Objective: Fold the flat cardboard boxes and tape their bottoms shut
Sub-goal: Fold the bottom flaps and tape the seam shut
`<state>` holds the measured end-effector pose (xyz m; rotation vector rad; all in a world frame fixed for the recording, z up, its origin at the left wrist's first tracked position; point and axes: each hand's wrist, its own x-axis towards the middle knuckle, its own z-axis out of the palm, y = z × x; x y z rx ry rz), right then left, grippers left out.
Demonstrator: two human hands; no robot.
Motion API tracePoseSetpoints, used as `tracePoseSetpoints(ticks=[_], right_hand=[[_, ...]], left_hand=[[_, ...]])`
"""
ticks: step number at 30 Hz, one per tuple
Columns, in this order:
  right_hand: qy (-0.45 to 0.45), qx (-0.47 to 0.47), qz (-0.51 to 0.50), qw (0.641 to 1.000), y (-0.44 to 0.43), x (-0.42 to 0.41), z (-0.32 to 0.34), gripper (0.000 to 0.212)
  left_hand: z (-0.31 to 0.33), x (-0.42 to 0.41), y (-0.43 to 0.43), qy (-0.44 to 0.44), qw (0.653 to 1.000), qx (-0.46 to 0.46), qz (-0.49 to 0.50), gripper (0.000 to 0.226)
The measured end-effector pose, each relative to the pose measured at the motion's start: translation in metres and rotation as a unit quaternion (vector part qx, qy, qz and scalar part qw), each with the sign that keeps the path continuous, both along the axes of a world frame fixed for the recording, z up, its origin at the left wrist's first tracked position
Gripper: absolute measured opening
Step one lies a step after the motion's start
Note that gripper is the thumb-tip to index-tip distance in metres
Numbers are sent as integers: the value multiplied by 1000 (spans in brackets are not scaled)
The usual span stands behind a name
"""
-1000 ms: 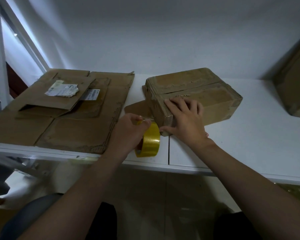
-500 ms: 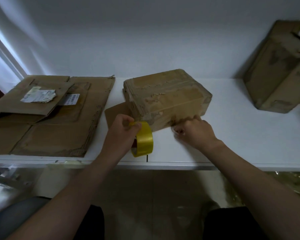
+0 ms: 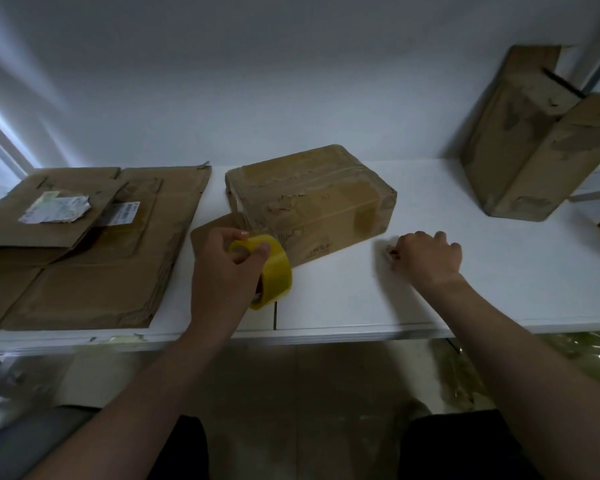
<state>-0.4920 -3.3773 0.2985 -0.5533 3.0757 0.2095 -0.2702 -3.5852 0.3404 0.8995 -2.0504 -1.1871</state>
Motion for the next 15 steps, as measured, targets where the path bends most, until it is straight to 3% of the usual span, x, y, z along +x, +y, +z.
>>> tracePoseSetpoints(ticks=[3, 7, 12, 15], right_hand=[[-5, -92, 0, 996, -2, 0, 9, 44], [-26, -301, 57, 952, -17, -6, 24, 67], [-134, -361, 73, 920, -37, -24, 26, 83], [-81, -363, 63, 926, -42, -22, 26, 76]], left_hand=[[-2, -5, 4, 8, 1000, 12, 27, 34], [-2, -11, 10, 10, 999, 3, 42, 35], [-8, -22, 5, 5, 998, -25, 48, 37], [-11, -33, -9, 2, 998, -23, 53, 41]])
